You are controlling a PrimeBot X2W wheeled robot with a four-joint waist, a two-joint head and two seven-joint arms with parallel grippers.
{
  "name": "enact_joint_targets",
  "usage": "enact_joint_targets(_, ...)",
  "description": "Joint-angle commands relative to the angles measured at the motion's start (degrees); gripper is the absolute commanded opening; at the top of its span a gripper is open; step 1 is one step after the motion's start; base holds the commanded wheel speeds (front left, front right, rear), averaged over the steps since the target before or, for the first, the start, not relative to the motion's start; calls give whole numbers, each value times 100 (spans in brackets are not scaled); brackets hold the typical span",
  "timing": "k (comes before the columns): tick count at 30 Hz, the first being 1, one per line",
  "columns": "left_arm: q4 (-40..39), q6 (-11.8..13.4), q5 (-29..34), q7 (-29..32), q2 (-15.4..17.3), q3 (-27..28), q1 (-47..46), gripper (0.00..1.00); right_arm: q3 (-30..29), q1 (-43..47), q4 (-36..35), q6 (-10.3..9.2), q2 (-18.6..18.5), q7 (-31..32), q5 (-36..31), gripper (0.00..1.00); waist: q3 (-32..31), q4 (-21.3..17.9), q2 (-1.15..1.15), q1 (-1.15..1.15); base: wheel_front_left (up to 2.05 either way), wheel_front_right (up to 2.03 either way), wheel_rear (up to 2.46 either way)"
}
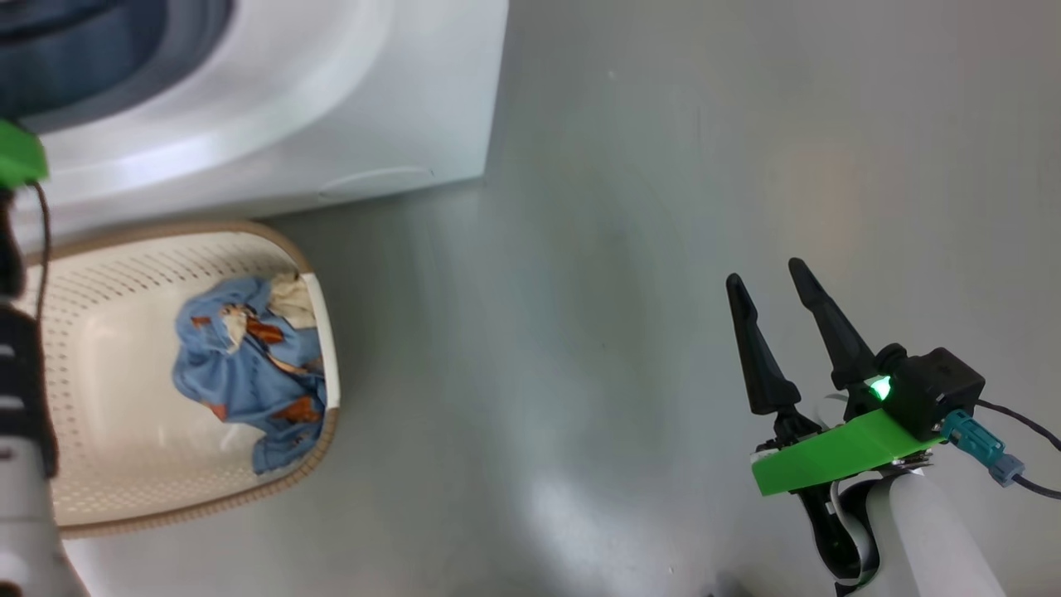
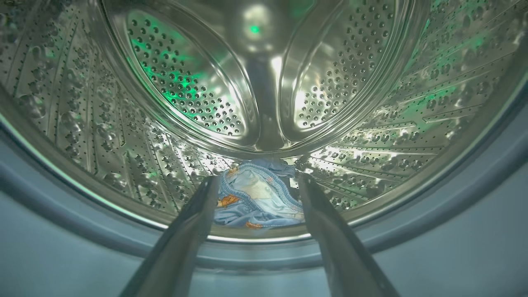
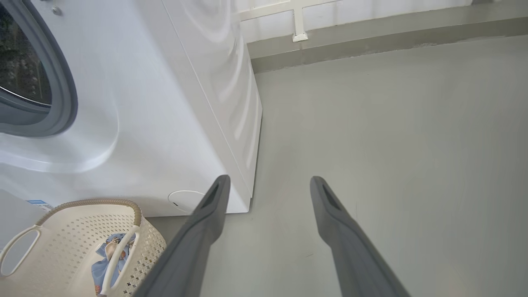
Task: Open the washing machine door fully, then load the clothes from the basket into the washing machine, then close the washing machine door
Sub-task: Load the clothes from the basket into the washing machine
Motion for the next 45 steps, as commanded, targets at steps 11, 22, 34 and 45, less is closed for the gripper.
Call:
enact_joint_targets(11, -1017, -15, -230, -13, 166, -71, 1391, 100, 129, 430, -81, 9, -65, -27, -150, 100, -1175, 338, 0, 0, 0, 0, 0)
enact_joint_targets(22, -2078, -15, -46, -13, -126, -15, 2731, 100, 194, 735, -19, 9, -187, -27, -125, 100, -1918, 410, 0, 0, 0, 0, 0)
enact_joint_targets(34, -3246, 42, 147, -13, -301, 162, 4243, 100, 217, 1044, -35, 9, -210, -27, -153, 100, -2493, 451, 0, 0, 0, 0, 0)
enact_joint_targets(45, -3841, 127, 162, -13, -587, 301, 5236, 100, 226, 1204, -78, 9, -299, -27, -126, 100, -2764, 522, 0, 0, 0, 0, 0)
